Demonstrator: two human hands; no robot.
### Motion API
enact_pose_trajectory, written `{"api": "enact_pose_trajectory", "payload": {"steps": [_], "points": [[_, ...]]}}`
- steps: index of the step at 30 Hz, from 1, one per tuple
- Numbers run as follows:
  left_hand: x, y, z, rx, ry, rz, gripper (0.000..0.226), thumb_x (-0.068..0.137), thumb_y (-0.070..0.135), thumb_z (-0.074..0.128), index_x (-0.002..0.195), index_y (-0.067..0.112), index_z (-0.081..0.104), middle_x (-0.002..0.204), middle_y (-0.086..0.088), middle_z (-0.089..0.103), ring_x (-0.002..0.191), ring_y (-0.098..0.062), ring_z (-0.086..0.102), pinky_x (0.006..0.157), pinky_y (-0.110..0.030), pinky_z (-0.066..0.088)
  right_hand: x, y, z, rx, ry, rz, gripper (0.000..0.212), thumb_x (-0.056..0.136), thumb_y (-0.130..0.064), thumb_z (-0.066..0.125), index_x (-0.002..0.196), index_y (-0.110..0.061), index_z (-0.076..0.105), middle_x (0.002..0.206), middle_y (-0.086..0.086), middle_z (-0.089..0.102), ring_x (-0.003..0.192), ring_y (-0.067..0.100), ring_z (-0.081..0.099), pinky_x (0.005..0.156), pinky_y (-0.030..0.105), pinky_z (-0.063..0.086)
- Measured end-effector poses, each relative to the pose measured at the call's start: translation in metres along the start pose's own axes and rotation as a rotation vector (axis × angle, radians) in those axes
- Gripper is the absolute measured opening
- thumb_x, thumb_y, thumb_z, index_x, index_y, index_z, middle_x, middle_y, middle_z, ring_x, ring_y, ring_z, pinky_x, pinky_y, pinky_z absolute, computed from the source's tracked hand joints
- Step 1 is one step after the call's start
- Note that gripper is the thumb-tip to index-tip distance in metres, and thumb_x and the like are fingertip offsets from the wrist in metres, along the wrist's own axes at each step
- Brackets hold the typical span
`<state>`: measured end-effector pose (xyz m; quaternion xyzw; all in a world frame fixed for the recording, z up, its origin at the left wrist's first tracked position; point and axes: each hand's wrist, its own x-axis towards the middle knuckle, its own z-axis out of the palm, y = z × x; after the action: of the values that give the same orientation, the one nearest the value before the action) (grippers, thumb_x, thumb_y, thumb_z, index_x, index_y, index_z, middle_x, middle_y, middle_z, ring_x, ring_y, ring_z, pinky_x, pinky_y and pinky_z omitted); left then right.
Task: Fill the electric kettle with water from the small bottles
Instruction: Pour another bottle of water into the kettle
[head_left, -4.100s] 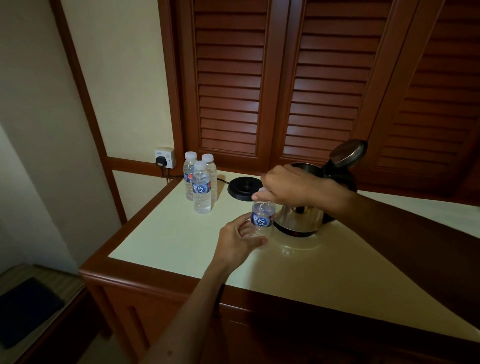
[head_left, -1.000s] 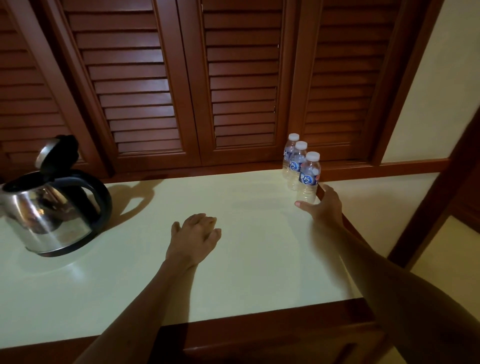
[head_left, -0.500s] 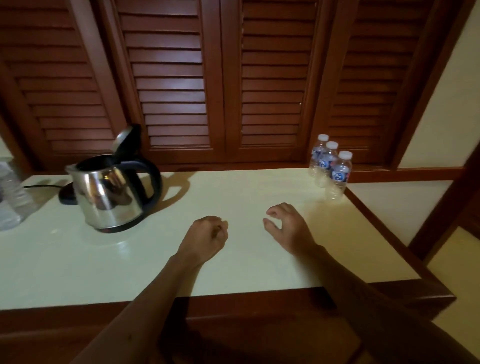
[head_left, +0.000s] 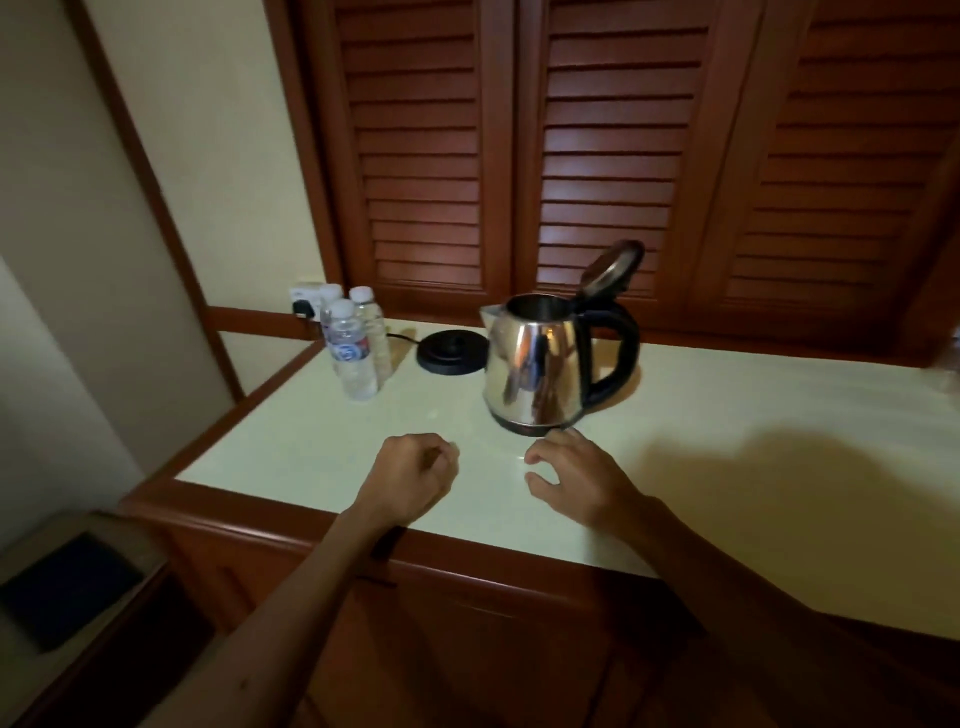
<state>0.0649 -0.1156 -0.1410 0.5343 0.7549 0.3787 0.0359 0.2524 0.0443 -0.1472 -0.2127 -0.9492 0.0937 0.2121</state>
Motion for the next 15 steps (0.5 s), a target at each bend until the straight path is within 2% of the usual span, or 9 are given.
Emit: {"api": "enact_pose_trajectory", "payload": {"steps": [3, 6, 9, 11, 12, 13, 15], "points": [[0.001, -0.031, -0.027, -0.045, 0.036, -0.091, 0.02, 0.092, 0.019, 0.063, 0.074, 0.019, 0.072, 0.069, 0.01, 0.072, 0.063, -0.006, 0.068, 0.061, -0.024, 0.055, 0.024, -0.034, 0.019, 0.0, 0.02, -0.018, 0.031, 0.087, -0.03, 0.056, 0.116, -0.019, 0.06, 0.117, -0.002, 0.061, 0.111, 0.017, 0.051, 0.093, 0.031, 0.042], [0.016, -0.05, -0.045, -0.108, 0.106, -0.222, 0.011, 0.092, 0.018, 0.064, 0.09, 0.015, 0.075, 0.089, 0.01, 0.074, 0.079, -0.007, 0.07, 0.069, -0.015, 0.055, 0.042, -0.053, 0.032, 0.076, 0.009, -0.006, 0.038, 0.086, -0.029, 0.058, 0.122, -0.019, 0.057, 0.117, 0.0, 0.061, 0.109, 0.018, 0.053, 0.092, 0.032, 0.045], [0.038, -0.065, -0.053, -0.199, 0.214, -0.369, 0.013, 0.092, 0.018, 0.066, 0.104, 0.013, 0.068, 0.098, 0.007, 0.068, 0.089, -0.012, 0.066, 0.066, -0.007, 0.049, 0.051, -0.061, 0.042, 0.156, 0.043, 0.053, 0.041, 0.084, -0.029, 0.061, 0.124, -0.019, 0.056, 0.119, -0.001, 0.06, 0.11, 0.017, 0.052, 0.096, 0.034, 0.045], [0.055, -0.074, -0.056, -0.26, 0.302, -0.447, 0.025, 0.09, 0.019, 0.07, 0.114, 0.015, 0.064, 0.109, 0.003, 0.067, 0.1, -0.018, 0.064, 0.083, -0.023, 0.056, 0.05, -0.063, 0.046, 0.194, 0.052, 0.145, 0.047, 0.084, -0.033, 0.058, 0.129, -0.022, 0.052, 0.122, -0.003, 0.056, 0.114, 0.014, 0.047, 0.101, 0.036, 0.04], [0.063, -0.078, -0.056, -0.275, 0.351, -0.469, 0.031, 0.089, 0.019, 0.071, 0.119, 0.017, 0.062, 0.116, 0.001, 0.065, 0.106, -0.02, 0.063, 0.092, -0.032, 0.055, 0.05, -0.062, 0.048, 0.197, 0.045, 0.157, 0.05, 0.084, -0.035, 0.056, 0.132, -0.023, 0.049, 0.121, -0.004, 0.056, 0.113, 0.012, 0.044, 0.1, 0.036, 0.04], [0.069, -0.081, -0.057, -0.274, 0.397, -0.473, 0.036, 0.088, 0.02, 0.073, 0.122, 0.017, 0.059, 0.121, 0.0, 0.063, 0.11, -0.02, 0.06, 0.097, -0.034, 0.052, 0.05, -0.06, 0.049, 0.188, 0.032, 0.152, 0.053, 0.083, -0.038, 0.053, 0.134, -0.025, 0.047, 0.12, -0.005, 0.056, 0.11, 0.011, 0.043, 0.099, 0.036, 0.04], [0.08, -0.083, -0.058, -0.236, 0.479, -0.473, 0.047, 0.085, 0.022, 0.076, 0.125, 0.017, 0.052, 0.126, -0.002, 0.056, 0.114, -0.019, 0.055, 0.096, -0.029, 0.047, 0.052, -0.059, 0.048, 0.158, 0.019, 0.142, 0.056, 0.081, -0.041, 0.049, 0.135, -0.024, 0.046, 0.118, -0.004, 0.056, 0.107, 0.009, 0.042, 0.096, 0.035, 0.04]]}}
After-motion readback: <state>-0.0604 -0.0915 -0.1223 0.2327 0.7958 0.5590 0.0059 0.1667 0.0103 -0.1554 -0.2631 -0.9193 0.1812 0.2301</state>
